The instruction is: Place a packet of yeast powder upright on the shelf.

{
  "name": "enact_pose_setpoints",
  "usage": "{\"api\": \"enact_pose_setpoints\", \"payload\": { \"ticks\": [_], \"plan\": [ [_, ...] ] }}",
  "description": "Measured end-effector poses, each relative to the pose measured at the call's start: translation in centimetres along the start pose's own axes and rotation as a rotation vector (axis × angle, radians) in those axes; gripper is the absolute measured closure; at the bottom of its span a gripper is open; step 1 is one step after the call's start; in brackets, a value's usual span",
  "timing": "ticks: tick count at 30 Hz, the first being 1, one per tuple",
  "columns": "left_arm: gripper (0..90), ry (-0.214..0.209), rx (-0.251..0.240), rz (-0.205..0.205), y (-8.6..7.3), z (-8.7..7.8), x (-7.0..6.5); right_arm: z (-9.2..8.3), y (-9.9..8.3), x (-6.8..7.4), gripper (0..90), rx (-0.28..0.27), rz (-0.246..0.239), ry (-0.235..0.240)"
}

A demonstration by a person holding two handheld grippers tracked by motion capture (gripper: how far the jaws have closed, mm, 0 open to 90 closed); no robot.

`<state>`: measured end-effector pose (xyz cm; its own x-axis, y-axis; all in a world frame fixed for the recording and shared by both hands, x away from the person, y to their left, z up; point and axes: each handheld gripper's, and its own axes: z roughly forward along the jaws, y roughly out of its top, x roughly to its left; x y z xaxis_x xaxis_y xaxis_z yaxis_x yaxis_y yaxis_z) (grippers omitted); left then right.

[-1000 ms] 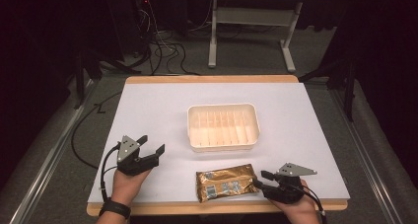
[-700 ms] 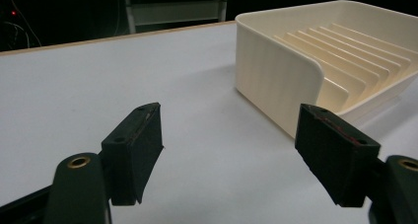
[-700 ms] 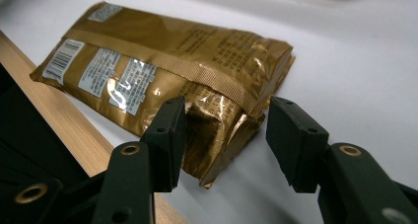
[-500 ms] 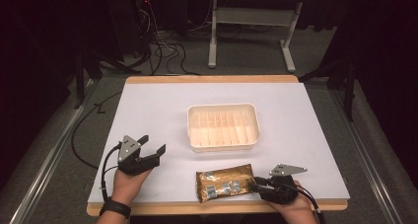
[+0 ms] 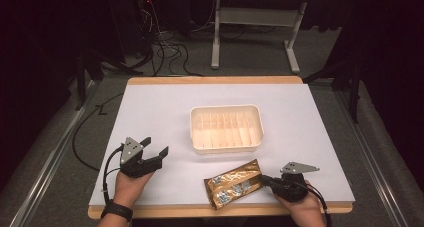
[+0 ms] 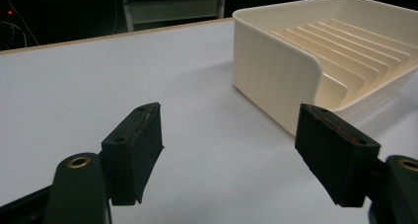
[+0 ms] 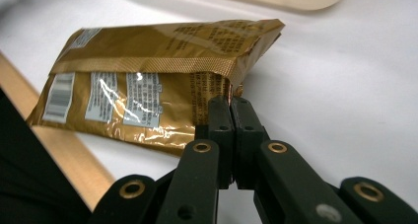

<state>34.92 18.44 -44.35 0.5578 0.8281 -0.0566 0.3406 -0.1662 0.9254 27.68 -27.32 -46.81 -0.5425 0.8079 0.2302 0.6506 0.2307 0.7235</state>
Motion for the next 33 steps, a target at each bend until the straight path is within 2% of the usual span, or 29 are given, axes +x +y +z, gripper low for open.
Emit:
{"api": "enact_pose_setpoints", "payload": {
  "ticks": [7,8,9,12,13,14,15,18,24,31,33],
  "plan": [
    [26.6,0.000,0.003,0.003,-0.1,-0.1,0.0,-0.4,0.2,-1.5,89.6,-0.030,0.028,-0.057],
    [26.6,0.000,0.003,0.002,-0.2,-0.2,0.1,-0.5,0.3,-2.3,89.6,-0.036,0.042,-0.077],
    [26.6,0.000,0.003,0.002,-0.2,-0.2,0.1,-0.5,0.3,-2.3,89.6,-0.036,0.042,-0.077],
    [26.6,0.002,0.006,0.002,-0.2,-0.3,0.1,-0.7,0.3,-3.5,89.5,-0.034,0.058,-0.105],
    [26.5,0.002,0.007,0.002,-0.2,-0.4,0.2,-0.9,0.3,-4.4,89.5,-0.035,0.068,-0.128],
    [26.5,0.002,0.006,-0.001,-0.3,-0.4,0.2,-0.9,0.3,-4.4,89.5,-0.035,0.068,-0.128],
    [26.6,0.002,0.007,0.001,-0.3,-0.4,0.2,-1.2,0.3,-5.3,89.4,-0.047,0.082,-0.150],
    [26.6,0.002,0.007,0.002,-0.3,-0.4,0.2,-1.6,0.3,-6.6,89.2,-0.056,0.095,-0.180],
    [26.6,-0.001,0.009,0.004,-0.4,-0.4,0.2,-2.0,0.2,-8.2,88.6,-0.061,0.129,-0.188],
    [26.6,-0.001,0.008,0.003,-0.4,-0.4,0.2,-2.2,0.0,-8.4,86.6,-0.067,0.141,-0.201],
    [26.6,0.000,0.007,0.004,-0.4,-0.4,0.2,-2.3,0.0,-8.6,82.4,-0.070,0.151,-0.196]
  ]
}}
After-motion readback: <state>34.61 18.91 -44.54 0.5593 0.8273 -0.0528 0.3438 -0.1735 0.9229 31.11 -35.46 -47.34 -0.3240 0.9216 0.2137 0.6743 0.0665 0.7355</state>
